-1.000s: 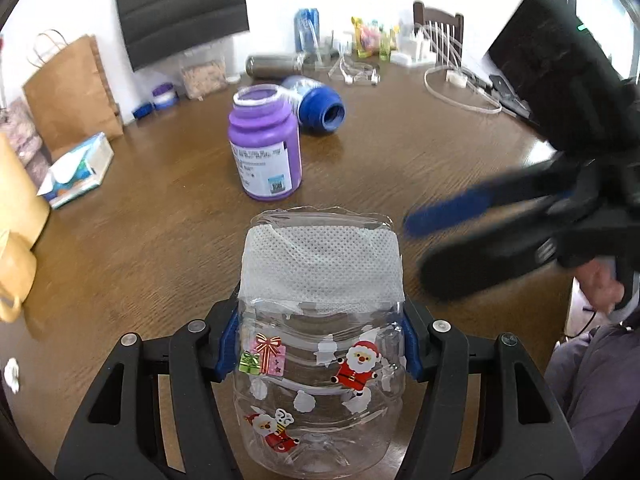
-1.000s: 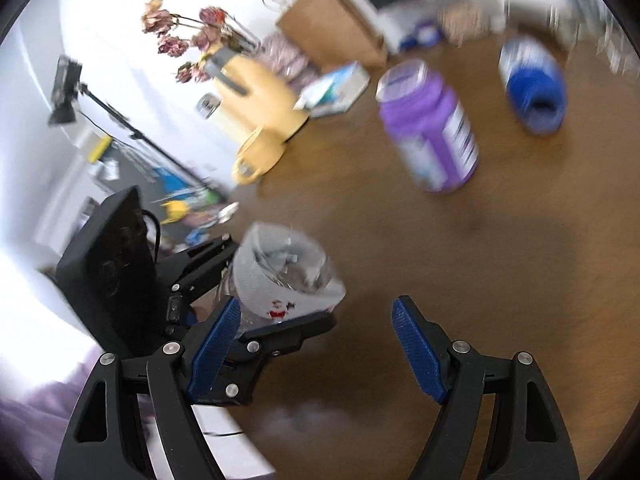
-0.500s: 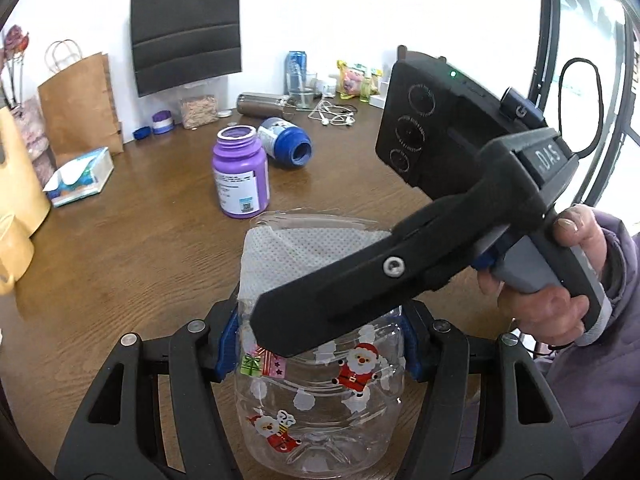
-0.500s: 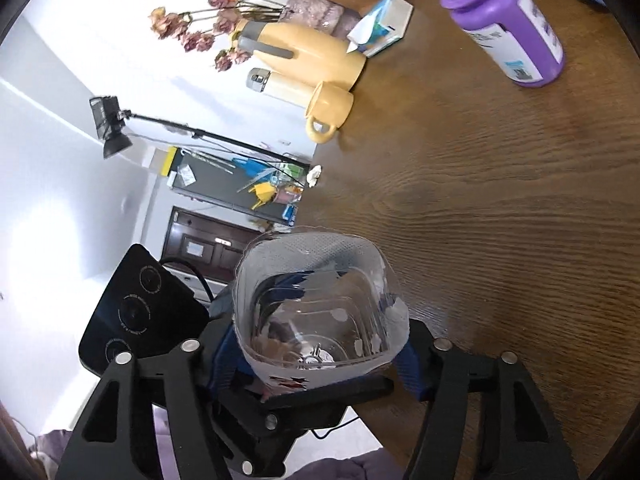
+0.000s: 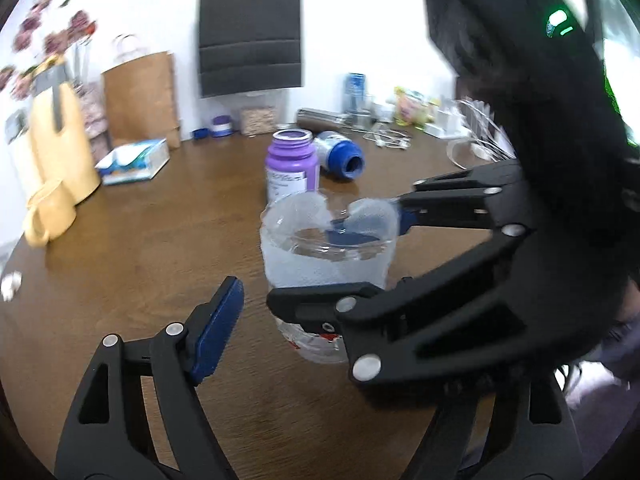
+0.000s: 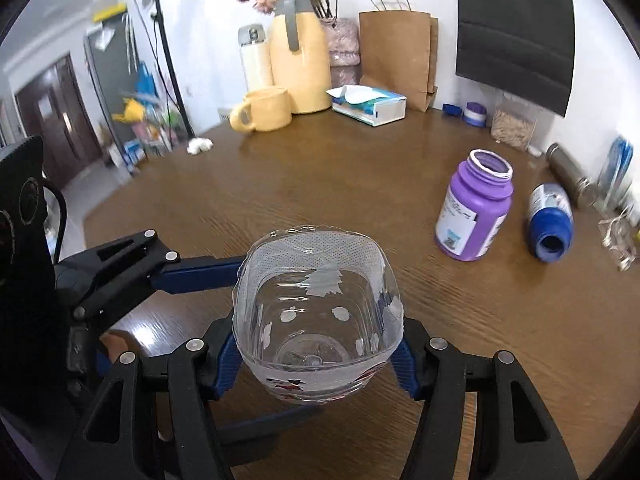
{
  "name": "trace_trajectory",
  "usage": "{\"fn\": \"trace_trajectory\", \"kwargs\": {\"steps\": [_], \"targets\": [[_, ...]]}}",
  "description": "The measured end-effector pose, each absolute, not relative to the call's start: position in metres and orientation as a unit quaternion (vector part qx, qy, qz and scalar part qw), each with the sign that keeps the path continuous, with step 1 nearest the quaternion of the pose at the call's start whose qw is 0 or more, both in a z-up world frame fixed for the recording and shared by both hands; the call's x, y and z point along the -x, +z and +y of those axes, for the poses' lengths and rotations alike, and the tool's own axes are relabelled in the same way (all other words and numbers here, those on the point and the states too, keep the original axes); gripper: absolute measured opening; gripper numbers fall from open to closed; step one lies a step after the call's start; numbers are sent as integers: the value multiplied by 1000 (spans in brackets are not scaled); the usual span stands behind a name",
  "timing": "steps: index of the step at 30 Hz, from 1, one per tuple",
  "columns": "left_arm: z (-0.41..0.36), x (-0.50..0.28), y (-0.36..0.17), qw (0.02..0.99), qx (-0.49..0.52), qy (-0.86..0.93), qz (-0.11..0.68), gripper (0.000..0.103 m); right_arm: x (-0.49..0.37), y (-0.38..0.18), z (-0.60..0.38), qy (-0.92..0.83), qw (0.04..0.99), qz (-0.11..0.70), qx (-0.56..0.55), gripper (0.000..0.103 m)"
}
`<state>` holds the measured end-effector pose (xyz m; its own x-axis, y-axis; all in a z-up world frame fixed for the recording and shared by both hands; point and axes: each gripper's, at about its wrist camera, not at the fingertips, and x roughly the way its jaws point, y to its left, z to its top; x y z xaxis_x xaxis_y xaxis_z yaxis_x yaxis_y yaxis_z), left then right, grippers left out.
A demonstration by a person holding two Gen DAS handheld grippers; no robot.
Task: Flip cup upright
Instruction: 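Lower the cup upright onto the table with the right gripper and release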
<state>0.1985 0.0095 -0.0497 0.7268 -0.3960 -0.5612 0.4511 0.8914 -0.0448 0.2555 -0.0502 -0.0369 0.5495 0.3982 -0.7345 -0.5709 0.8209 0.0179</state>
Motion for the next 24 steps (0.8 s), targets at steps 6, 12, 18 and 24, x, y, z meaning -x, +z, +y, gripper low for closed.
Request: {"fn": "trace_trajectory", "kwargs": {"steps": [6,12,18,24], "targets": [[-2,-197,-71,915,-13,-225,334,76,-246,-53,-71,267,869,398,119,67],[-12,-176,-73,910,-21,-223,350,80,-219,-52,-93,253,878,388,123,67],[-13,-162,-70,914,-19,-214,344,84,-210,-51,-103,236,888,379,112,82],[-12,-148,-58,923,-19,-192,333,85,-193,-34,-109,247,898,354,87,82]]}}
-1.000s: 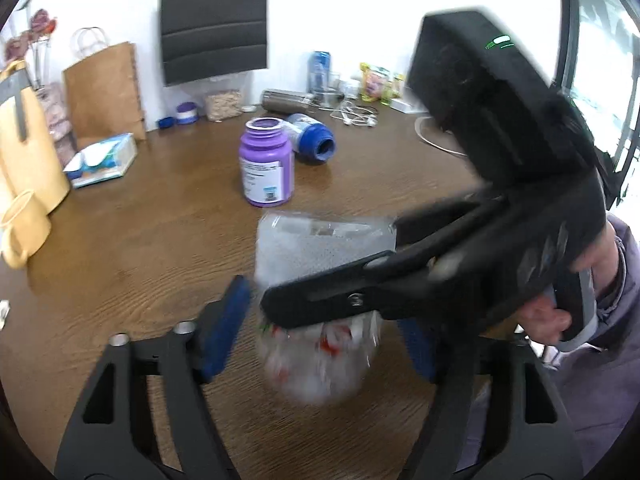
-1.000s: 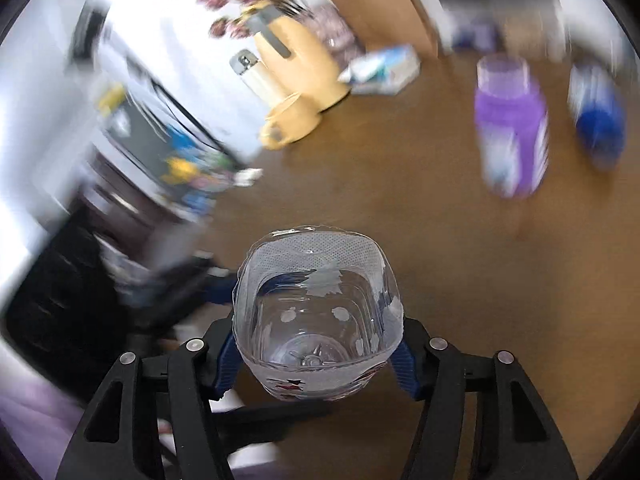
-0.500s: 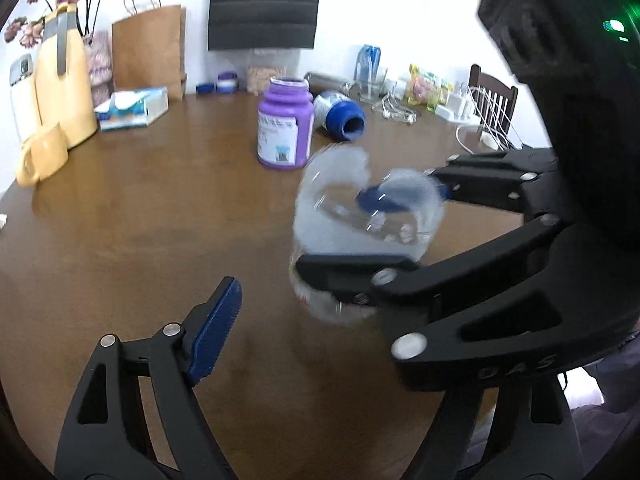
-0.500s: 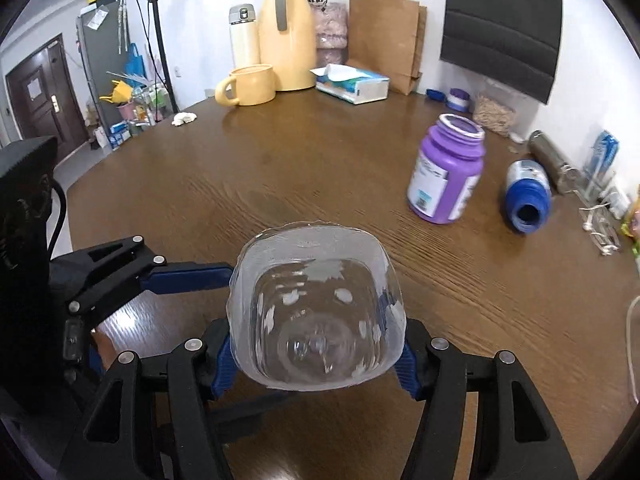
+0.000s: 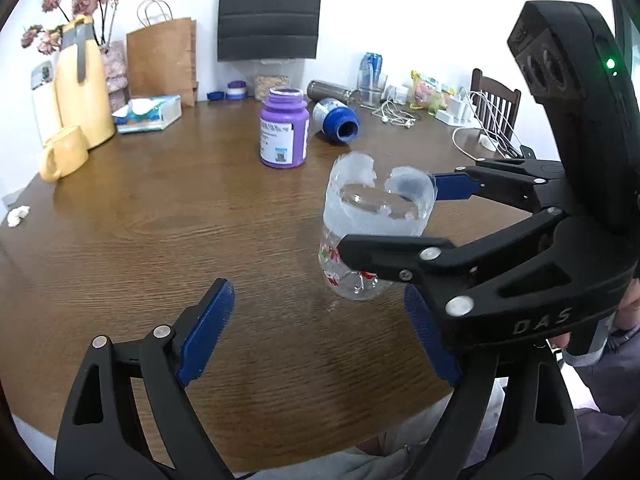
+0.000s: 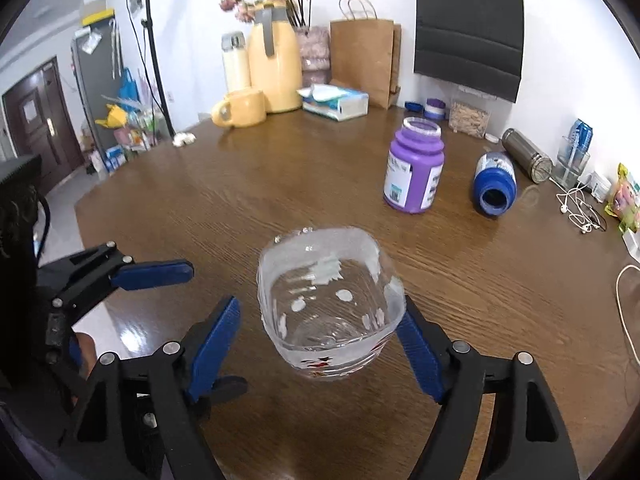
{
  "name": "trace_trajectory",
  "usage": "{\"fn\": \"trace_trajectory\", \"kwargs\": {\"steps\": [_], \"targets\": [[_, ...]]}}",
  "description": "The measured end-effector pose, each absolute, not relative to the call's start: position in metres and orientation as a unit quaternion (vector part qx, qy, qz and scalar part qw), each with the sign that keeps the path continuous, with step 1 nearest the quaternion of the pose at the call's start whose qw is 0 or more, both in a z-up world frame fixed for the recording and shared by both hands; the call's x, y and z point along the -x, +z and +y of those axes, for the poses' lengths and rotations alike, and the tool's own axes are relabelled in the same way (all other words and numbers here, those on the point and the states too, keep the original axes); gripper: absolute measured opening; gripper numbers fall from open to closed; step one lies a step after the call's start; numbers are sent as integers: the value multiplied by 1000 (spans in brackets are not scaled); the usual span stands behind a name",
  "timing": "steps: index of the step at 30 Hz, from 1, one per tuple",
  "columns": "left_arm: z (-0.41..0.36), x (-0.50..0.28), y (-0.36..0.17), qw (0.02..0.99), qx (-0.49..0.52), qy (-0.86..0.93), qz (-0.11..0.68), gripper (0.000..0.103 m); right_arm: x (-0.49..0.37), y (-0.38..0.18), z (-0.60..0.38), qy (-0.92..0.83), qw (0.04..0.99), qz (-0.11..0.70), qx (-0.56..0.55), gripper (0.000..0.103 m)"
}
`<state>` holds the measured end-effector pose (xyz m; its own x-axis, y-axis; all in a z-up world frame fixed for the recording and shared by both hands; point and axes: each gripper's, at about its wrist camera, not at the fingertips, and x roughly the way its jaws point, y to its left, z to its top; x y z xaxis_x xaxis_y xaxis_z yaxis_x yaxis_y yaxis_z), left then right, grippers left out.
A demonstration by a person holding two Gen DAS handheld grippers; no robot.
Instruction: Flip cup upright
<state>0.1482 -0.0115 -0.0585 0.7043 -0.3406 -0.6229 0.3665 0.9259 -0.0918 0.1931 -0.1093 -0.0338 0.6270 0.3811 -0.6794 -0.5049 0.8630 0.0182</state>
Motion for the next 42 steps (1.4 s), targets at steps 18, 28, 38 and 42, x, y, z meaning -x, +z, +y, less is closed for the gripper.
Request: {"fn": "trace_trajectory", "kwargs": {"steps": [18,28,38,42], "targets": [[9,-46,23,961,11,-20,276,103,-60,30,-189,139,944,299,-4,83],[14,9,21,965,-5,18,262,103,13,13,-172,153,949,273,-48,87],[13,9,26,968,-12,15,252,103,5,8,-171,132,949,285,-35,87],[11,11,26,968,-16,12,249,103,6,9,-170,130,950,280,-34,87]]}}
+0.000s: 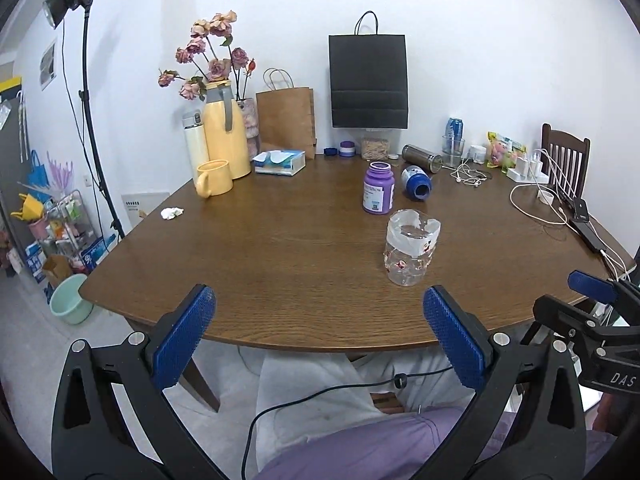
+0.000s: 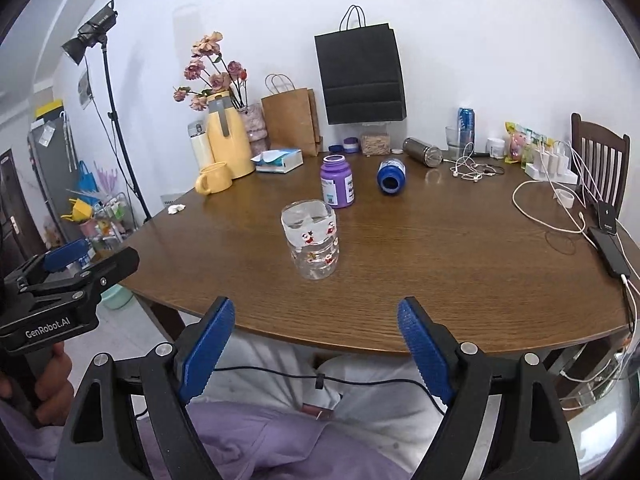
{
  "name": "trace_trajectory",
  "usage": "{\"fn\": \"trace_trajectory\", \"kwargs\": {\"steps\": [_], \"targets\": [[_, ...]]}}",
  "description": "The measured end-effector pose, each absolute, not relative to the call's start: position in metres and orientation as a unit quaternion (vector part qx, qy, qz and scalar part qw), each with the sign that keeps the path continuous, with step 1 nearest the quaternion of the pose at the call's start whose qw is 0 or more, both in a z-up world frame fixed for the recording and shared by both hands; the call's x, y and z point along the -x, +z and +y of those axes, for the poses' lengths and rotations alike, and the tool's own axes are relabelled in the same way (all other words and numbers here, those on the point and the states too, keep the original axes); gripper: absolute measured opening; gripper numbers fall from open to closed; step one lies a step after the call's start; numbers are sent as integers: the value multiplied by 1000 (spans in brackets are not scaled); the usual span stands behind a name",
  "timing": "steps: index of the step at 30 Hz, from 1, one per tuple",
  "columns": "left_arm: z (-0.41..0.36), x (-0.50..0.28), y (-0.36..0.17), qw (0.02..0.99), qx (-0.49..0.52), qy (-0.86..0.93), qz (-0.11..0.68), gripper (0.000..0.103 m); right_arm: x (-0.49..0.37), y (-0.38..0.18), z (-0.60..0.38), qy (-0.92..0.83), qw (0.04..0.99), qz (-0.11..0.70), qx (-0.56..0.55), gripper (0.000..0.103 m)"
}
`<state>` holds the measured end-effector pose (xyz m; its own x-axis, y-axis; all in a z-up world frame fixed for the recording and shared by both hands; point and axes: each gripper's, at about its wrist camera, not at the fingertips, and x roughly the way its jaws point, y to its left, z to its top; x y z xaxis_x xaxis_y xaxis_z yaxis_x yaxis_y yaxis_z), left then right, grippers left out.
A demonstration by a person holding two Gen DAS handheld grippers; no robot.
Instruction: Flip cup upright
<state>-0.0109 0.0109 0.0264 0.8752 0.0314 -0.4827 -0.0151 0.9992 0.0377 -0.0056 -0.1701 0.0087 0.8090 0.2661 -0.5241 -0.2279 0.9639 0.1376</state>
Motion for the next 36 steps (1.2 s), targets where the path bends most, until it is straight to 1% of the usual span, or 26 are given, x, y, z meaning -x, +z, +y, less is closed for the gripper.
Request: {"fn": "trace_trajectory", "kwargs": {"steps": [36], "targets": [[10,11,27,966,-22,15,256,103,3,8,-175,127,949,285,-43,87]]}}
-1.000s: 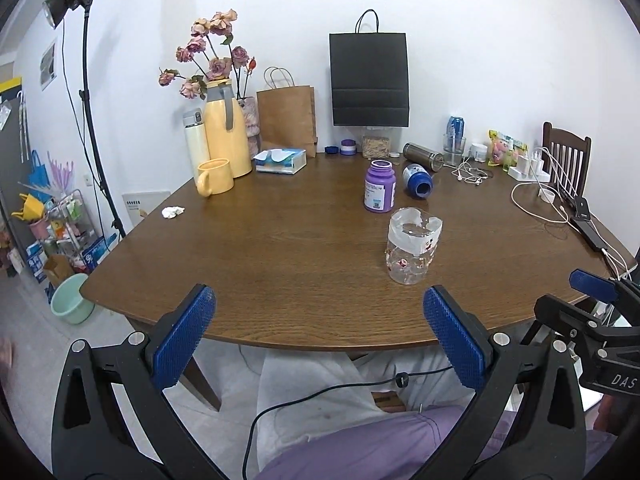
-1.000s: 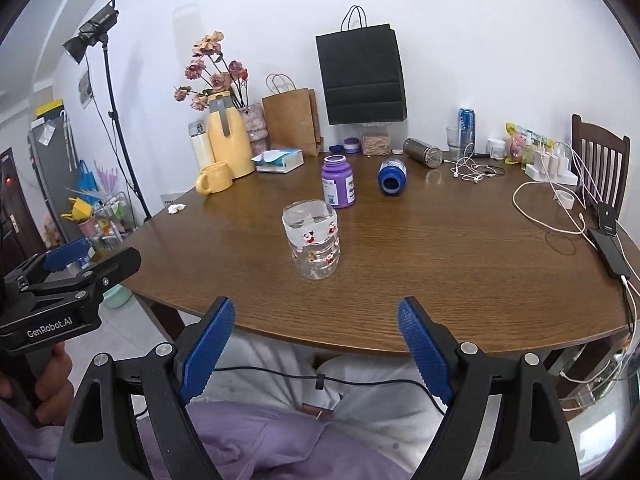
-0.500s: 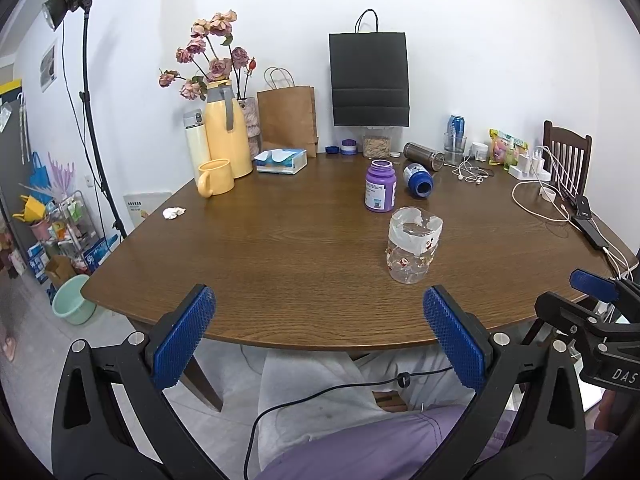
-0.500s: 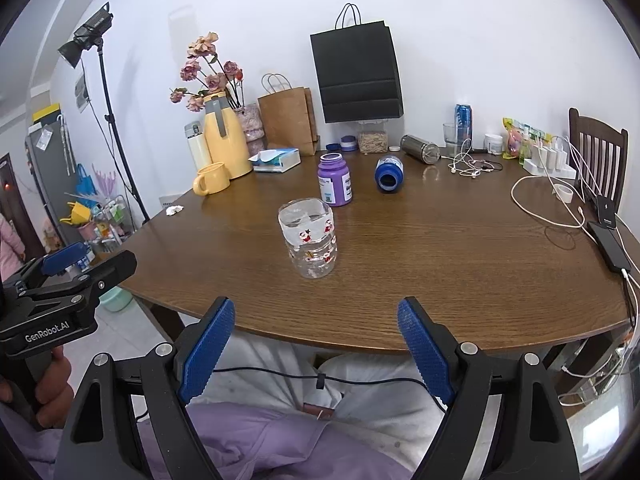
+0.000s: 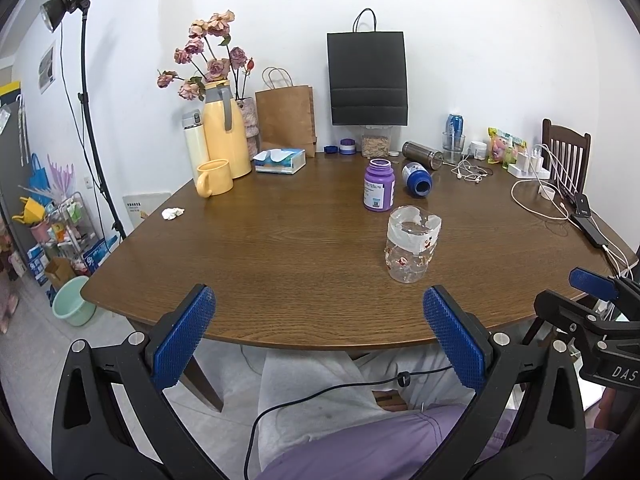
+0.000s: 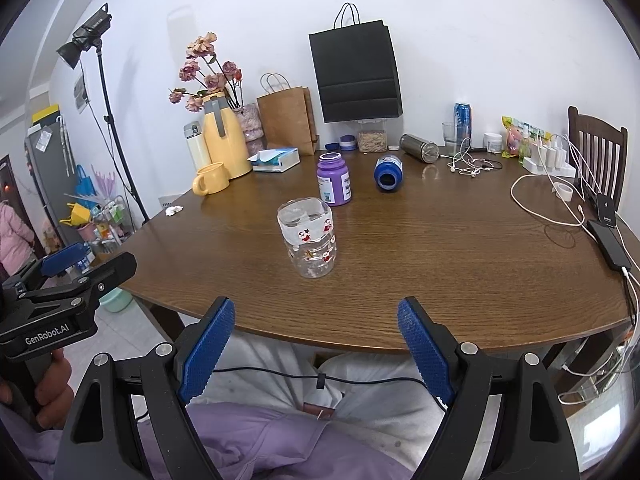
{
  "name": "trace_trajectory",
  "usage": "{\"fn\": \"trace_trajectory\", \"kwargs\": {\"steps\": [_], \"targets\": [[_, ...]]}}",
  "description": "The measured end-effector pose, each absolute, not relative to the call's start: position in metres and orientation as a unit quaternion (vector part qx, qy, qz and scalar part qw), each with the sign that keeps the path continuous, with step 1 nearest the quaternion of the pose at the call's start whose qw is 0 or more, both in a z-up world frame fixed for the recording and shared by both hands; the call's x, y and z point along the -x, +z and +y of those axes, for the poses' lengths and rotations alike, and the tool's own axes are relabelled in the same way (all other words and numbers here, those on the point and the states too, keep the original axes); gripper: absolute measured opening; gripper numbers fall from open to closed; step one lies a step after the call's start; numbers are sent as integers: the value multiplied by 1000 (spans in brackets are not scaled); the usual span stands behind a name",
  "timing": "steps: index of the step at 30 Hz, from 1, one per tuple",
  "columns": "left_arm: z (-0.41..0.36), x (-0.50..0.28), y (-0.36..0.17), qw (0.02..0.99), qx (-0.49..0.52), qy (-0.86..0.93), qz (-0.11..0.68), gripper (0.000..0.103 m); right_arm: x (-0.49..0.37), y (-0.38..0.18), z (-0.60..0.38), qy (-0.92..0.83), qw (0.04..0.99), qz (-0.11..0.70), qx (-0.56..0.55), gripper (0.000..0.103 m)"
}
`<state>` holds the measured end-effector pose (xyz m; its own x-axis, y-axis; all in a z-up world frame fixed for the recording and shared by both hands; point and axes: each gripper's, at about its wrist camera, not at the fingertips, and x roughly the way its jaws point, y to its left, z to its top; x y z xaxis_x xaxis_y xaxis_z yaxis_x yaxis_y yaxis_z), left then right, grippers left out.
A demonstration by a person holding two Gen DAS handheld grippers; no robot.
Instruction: Flip cup upright
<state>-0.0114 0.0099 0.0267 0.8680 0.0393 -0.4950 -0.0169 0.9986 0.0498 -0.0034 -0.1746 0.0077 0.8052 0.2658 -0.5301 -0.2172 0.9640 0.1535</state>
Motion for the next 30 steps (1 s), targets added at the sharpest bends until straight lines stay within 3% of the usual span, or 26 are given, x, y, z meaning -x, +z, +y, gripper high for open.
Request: {"fn": "trace_trajectory", "kwargs": {"steps": [30], "targets": [[10,10,29,965,-30,2,260,103,4,4,-175,118,951,281,-44,87]]}}
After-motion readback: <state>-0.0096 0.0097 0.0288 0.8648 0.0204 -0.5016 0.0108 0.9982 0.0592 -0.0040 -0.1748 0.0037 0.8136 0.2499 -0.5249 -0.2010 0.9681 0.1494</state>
